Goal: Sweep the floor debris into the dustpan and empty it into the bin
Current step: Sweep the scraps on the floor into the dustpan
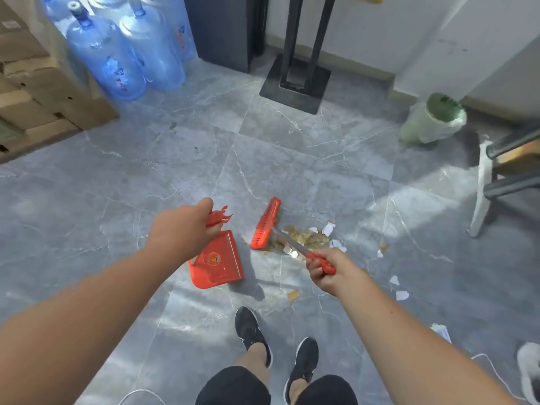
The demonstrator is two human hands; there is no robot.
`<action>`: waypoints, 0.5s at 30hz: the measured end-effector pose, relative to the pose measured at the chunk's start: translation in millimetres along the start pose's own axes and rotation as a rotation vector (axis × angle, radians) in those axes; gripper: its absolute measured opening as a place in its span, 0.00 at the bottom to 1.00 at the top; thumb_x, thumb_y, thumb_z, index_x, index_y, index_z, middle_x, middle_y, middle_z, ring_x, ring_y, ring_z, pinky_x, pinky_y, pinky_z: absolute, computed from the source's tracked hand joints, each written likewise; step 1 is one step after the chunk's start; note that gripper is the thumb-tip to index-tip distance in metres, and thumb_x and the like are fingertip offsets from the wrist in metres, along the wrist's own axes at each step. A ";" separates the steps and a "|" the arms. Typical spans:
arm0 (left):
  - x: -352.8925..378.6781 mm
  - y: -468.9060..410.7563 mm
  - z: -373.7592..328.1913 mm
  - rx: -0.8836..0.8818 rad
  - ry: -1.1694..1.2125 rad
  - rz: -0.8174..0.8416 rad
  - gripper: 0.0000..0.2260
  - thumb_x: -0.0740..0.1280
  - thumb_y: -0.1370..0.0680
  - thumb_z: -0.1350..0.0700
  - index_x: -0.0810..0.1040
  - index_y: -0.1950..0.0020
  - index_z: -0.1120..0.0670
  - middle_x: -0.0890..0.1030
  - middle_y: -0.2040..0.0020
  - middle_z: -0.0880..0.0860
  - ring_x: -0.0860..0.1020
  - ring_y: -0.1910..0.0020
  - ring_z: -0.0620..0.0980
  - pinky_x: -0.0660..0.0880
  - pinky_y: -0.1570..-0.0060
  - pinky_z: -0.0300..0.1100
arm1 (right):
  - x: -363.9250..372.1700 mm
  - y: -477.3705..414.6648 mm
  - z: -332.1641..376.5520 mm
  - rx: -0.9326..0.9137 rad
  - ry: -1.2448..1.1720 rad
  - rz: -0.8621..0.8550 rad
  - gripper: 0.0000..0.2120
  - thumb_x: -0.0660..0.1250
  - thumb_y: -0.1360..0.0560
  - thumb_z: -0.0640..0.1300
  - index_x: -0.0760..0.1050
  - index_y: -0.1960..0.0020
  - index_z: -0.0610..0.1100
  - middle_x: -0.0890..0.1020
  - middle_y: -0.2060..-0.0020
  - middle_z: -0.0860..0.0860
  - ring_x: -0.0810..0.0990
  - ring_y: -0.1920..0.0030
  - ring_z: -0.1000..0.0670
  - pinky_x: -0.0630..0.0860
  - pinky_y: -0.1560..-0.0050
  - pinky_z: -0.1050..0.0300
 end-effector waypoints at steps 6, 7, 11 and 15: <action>0.5 25.5 -29.3 -0.001 -0.005 -0.048 0.15 0.63 0.21 0.42 0.69 0.54 0.54 0.76 0.68 0.52 0.76 0.69 0.57 0.70 0.70 0.43 | -57.0 17.2 -4.3 -0.013 0.016 -0.043 0.08 0.58 0.17 0.38 0.71 0.53 0.36 0.70 0.68 0.45 0.65 0.82 0.57 0.60 0.83 0.70; 0.4 31.8 -35.5 0.001 -0.005 -0.060 0.15 0.63 0.21 0.42 0.69 0.54 0.54 0.76 0.68 0.52 0.76 0.69 0.57 0.70 0.70 0.43 | -67.5 18.1 -5.6 -0.016 0.022 -0.044 0.08 0.58 0.17 0.37 0.70 0.54 0.37 0.69 0.68 0.46 0.65 0.82 0.57 0.60 0.82 0.70; 1.8 56.3 -65.5 0.030 -0.031 -0.080 0.15 0.64 0.21 0.42 0.69 0.54 0.53 0.75 0.70 0.51 0.74 0.71 0.56 0.68 0.71 0.43 | -107.3 25.2 -7.6 -0.034 0.054 -0.063 0.07 0.57 0.18 0.35 0.70 0.53 0.37 0.67 0.67 0.47 0.63 0.81 0.57 0.60 0.82 0.70; 4.2 79.0 -101.9 0.081 -0.083 -0.068 0.15 0.63 0.21 0.40 0.67 0.54 0.52 0.75 0.70 0.49 0.74 0.71 0.53 0.64 0.72 0.41 | -132.5 35.7 -5.0 -0.042 0.076 -0.081 0.05 0.57 0.19 0.34 0.70 0.52 0.38 0.70 0.69 0.46 0.63 0.80 0.57 0.62 0.83 0.70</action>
Point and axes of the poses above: each hand's wrist, its own y-axis away from the middle knuckle, its own x-axis out of the palm, z = x × y, the point moved 4 cm from there along -y, towards the middle knuckle
